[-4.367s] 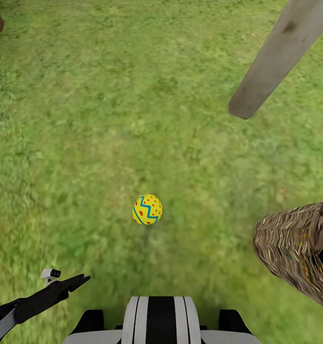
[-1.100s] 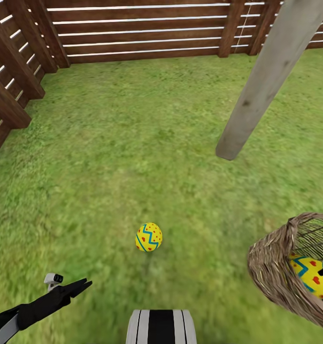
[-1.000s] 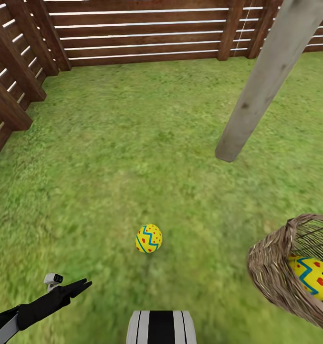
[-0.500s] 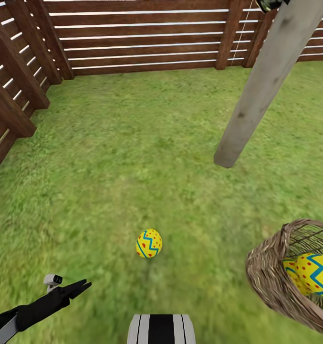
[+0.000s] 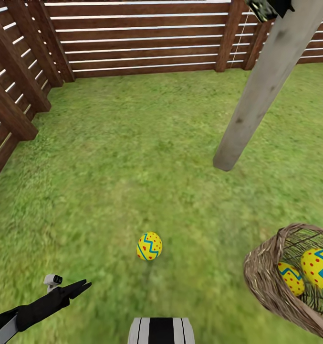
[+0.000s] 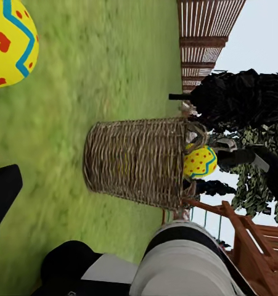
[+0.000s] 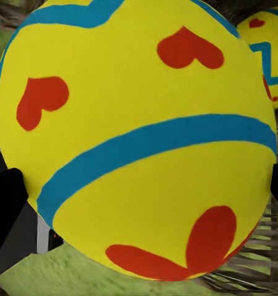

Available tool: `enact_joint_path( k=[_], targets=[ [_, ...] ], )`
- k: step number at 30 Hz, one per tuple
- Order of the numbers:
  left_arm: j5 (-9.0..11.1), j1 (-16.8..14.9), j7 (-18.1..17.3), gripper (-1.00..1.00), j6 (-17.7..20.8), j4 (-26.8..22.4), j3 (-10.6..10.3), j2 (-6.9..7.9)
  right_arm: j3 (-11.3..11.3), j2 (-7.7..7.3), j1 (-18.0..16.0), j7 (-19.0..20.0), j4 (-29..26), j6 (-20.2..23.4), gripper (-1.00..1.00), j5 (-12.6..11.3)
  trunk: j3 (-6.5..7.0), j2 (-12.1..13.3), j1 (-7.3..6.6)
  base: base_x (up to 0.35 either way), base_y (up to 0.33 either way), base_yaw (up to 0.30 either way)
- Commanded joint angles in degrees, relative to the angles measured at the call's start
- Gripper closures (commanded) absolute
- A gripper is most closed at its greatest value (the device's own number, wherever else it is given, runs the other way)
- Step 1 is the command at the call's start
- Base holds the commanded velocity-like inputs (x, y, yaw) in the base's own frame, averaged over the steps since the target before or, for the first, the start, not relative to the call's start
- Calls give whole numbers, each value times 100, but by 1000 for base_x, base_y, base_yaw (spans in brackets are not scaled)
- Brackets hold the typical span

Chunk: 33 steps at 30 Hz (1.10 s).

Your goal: Take the three Easter eggs out of the wicker basket on the lawn in the garden, then place them on the lawn next to a single tree (choose any tree) so that all three eggs are next to the same tree and none are left in the basket.

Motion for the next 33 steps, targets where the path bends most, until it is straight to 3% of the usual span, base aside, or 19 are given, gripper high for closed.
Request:
enact_joint_path(
  k=[1, 12, 16, 25, 33],
  targets=[
    [39, -3, -20, -100, 61, -3, -46, 5, 50, -16, -8, 9, -30, 99, 100, -69, 14, 40, -23, 0, 0, 0],
    [91, -3, -20, -100, 82, 1, 2, 69, 50, -23, -10, 9, -55, 277, 100, -97, 212, 481, -265, 0, 0, 0],
    [81, -3, -20, -100, 54, 256, -8, 45, 50, -18, -8, 9, -65, 416, 100, -111, 284, 642, -353, 0, 0, 0],
    [84, -3, -20, -100, -314, 870, -28, 8, 50, -17, -9, 9, -72, 495, 100, -115, 445, 1003, -550, 0, 0, 0],
    [83, 12, -20, -100, -499, 920, -32, -72, 48, -25, -9, 9, -72, 488, 100, -114, 589, 1323, -726, 0, 0, 0]
  ],
)
